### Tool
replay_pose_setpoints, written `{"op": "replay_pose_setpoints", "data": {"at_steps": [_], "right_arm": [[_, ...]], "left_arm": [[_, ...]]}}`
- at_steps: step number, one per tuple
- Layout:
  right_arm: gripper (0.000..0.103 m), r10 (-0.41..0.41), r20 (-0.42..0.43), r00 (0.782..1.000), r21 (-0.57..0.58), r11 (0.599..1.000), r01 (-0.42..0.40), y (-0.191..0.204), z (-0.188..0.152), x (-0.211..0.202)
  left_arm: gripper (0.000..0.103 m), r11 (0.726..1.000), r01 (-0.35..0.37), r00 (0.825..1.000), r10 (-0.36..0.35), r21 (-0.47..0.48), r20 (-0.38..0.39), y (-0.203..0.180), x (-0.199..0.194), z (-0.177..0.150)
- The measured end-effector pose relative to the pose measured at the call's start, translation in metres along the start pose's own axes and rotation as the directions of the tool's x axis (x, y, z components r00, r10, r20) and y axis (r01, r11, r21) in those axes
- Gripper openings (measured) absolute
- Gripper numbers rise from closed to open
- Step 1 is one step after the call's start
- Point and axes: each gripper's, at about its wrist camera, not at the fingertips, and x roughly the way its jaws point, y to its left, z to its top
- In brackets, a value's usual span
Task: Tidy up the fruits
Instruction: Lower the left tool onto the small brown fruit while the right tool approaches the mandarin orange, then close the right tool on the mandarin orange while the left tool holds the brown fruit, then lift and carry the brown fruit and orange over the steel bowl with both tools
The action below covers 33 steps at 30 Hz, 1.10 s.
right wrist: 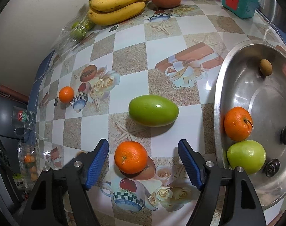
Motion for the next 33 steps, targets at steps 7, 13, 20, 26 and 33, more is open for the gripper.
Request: {"op": "replay_pose_setpoints", "data": {"at_steps": [7,13,20,26,33], "right_arm": [[0.070,-0.018,-0.018,1.000,-0.047,0.999,0.017,0.012,-0.003,0.006],[0.059,-0.045,-0.029,0.999,-0.100,0.994,0.042,0.024,-0.007,0.011],[0.052,-0.077,-0.037,0.996,-0.144,0.987,0.071,0.032,-0.011,0.018],[0.042,-0.100,-0.037,0.994,-0.146,0.985,0.093,0.032,-0.012,0.019],[0.041,-0.098,-0.036,0.995,-0.147,0.985,0.092,0.031,-0.013,0.018]], "left_arm": [[0.028,0.998,-0.007,1.000,0.008,-0.068,0.018,0.015,-0.002,0.008],[0.028,0.996,-0.005,1.000,0.007,-0.089,0.015,0.017,0.001,0.009],[0.028,0.995,-0.004,1.000,0.005,-0.101,0.012,0.021,-0.002,0.007],[0.028,0.994,-0.004,1.000,0.005,-0.106,0.010,0.019,0.000,0.008],[0.028,0.994,-0.004,1.000,0.005,-0.108,0.008,0.019,0.001,0.008]]}}
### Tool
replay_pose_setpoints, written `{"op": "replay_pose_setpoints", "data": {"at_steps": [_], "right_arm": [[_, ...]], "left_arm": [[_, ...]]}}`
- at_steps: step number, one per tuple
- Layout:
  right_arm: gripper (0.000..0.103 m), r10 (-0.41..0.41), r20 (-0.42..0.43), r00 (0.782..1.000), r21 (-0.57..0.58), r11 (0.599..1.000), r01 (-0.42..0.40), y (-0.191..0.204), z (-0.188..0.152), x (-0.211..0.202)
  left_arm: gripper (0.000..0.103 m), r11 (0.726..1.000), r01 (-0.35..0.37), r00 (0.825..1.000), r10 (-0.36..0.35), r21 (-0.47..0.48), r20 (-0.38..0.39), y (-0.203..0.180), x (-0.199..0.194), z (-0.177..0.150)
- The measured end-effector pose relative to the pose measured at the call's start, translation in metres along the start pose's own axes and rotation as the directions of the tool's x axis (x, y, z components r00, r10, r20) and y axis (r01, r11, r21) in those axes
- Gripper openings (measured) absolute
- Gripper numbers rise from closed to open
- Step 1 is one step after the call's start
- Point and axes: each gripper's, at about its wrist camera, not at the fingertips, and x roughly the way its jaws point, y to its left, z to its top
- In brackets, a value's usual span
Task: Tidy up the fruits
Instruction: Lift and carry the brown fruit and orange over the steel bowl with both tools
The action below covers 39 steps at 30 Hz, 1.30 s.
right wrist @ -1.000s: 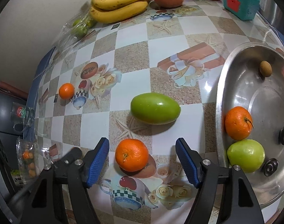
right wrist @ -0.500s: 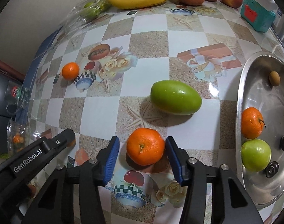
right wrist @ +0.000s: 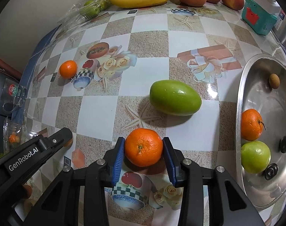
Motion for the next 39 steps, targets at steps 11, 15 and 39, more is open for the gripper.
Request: {"op": "replay_pose_setpoints", "data": {"at_steps": [11,15,39], "right_arm": [[0.041,0.040,0.013,0.999,0.006,0.999,-0.040,0.003,0.000,-0.009],[0.041,0.050,0.045,0.998,0.009,0.999,-0.051,0.003,0.001,-0.023],[0.041,-0.004,0.171,0.985,0.135,0.991,-0.020,-0.043,0.008,-0.066]], "left_arm": [[0.028,1.000,-0.002,1.000,0.002,-0.003,0.004,0.000,0.000,0.000],[0.028,1.000,-0.002,1.000,0.002,-0.001,0.013,0.000,-0.002,0.000],[0.028,0.992,0.005,0.992,-0.022,0.129,0.127,-0.046,-0.030,-0.004]]}}
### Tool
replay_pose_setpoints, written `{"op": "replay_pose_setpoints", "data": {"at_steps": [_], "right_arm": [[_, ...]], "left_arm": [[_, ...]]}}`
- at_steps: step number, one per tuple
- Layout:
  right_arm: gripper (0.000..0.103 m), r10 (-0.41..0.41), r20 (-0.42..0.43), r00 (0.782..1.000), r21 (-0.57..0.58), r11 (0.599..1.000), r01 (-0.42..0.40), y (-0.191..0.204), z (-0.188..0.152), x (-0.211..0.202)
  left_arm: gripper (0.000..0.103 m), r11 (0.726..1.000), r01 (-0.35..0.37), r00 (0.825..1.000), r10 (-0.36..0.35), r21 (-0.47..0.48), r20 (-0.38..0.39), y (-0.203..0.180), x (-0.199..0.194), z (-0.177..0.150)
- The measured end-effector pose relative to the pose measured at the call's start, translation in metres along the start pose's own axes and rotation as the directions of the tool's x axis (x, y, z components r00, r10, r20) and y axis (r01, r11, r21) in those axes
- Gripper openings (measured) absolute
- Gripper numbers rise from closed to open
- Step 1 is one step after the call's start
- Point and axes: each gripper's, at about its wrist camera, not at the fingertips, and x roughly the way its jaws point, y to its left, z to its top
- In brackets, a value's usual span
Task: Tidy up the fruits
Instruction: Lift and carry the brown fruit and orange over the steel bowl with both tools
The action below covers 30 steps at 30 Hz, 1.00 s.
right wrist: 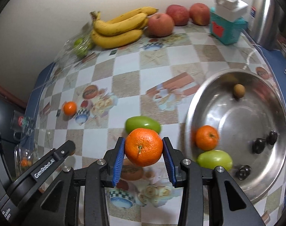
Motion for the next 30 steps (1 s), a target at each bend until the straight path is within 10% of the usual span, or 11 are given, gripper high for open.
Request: {"op": "replay_pose_setpoints", "data": {"at_steps": [20,30], "right_arm": [[0.041,-0.085,0.049,0.995,0.238,0.969,0.071,-0.086,0.010,-0.023],[0.041,-0.106,0.070,0.992,0.340,0.937,0.076,-0.122,0.010,-0.032]], "left_arm": [[0.028,0.967,0.024,0.997,-0.040,0.255,0.060,-0.101,-0.011,-0.023],[0.028,0.900,0.032,0.991,-0.085,0.436,0.103,-0.156,-0.015,-0.044]]}}
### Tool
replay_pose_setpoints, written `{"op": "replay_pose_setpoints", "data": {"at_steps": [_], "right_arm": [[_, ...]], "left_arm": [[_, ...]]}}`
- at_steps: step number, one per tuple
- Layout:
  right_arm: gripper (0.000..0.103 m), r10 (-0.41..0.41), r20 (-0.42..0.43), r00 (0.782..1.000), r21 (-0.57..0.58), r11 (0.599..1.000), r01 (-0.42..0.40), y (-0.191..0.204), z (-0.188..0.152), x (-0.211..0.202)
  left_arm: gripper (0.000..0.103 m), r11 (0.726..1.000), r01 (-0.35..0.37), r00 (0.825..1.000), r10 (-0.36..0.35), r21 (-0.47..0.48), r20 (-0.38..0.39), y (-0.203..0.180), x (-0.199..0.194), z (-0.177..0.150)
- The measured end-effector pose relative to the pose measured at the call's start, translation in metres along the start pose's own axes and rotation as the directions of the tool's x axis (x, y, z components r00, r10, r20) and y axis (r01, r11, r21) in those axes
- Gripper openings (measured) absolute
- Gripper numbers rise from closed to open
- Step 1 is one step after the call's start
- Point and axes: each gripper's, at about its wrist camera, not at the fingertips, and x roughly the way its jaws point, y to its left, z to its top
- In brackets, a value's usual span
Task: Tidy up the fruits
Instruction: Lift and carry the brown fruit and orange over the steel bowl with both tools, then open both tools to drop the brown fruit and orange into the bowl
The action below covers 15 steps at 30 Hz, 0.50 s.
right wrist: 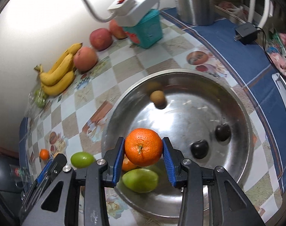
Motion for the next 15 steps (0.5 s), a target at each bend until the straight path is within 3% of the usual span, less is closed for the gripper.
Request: {"op": "replay_pose_setpoints", "data": {"at_steps": [8,15], "right_arm": [[0.041,-0.015,0.033,0.999,0.104,0.994,0.012,-0.034,0.012,0.001],[0.041,-0.045,0.101,0.994,0.156,0.987,0.029,-0.051,0.019,-0.002]], "left_arm": [[0.028,0.998,0.023,1.000,-0.022,0.062,-0.005,-0.027,0.014,0.001],[0.028,0.990,0.082,0.997,-0.083,0.118,0.000,-0.048,0.022,0.001]]}}
